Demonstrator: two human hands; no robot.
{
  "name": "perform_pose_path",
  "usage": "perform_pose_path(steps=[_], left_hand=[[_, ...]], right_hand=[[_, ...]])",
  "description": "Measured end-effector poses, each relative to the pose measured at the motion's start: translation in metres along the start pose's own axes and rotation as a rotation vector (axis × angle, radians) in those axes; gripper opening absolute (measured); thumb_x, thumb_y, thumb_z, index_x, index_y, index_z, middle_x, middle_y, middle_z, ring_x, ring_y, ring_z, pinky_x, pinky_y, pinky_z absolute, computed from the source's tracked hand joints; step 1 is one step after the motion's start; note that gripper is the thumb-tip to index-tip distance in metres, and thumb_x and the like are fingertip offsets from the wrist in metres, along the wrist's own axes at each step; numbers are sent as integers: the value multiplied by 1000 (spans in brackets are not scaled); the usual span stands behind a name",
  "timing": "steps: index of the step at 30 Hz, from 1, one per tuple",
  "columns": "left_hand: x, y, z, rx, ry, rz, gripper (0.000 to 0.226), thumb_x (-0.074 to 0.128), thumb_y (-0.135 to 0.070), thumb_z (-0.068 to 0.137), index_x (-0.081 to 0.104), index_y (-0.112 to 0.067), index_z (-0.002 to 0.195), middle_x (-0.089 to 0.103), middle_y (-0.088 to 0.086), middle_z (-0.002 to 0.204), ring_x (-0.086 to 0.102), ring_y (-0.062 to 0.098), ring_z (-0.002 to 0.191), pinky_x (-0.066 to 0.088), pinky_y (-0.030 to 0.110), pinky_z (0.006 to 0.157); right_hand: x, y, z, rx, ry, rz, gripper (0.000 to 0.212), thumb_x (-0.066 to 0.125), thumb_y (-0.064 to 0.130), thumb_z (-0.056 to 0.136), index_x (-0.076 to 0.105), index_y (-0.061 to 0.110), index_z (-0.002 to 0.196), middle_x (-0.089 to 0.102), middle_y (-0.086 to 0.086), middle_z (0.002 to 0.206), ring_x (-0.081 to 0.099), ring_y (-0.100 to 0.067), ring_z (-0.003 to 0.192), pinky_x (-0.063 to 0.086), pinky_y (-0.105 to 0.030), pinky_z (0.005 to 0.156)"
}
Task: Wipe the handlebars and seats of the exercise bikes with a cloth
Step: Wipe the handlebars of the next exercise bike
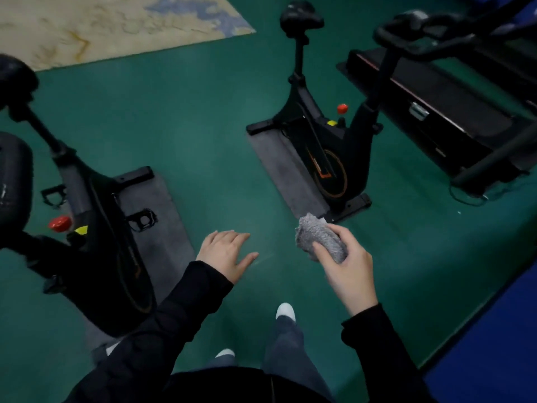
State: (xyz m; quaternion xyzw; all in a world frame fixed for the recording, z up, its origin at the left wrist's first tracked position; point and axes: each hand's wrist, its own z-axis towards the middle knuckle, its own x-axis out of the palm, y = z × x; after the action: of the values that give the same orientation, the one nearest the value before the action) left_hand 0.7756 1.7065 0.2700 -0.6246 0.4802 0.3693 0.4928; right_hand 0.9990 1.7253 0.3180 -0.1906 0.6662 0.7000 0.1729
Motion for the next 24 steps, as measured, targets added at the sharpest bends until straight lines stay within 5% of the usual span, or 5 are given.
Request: perform_pose_path(steps=[10,24], left_hand=[[-23,-63,77,-235,-154,-69,52,38,-53,94,38,-25,139,48,-4,137,36,12,132,17,29,110],[-50,-11,145,-475,-173,-148,52,39,-51,95,38,-24,139,49,-5,138,38,14,131,25,29,106]], right_hand=[[-53,-26,141,-99,240,38,36,76,15,79,60,44,92,69,21,90,64,5,82,45,-7,71],[31,3,260,-277,538,-26,36,77,16,77,65,26,110,69,11,105,63,-3,97,50,-21,86]])
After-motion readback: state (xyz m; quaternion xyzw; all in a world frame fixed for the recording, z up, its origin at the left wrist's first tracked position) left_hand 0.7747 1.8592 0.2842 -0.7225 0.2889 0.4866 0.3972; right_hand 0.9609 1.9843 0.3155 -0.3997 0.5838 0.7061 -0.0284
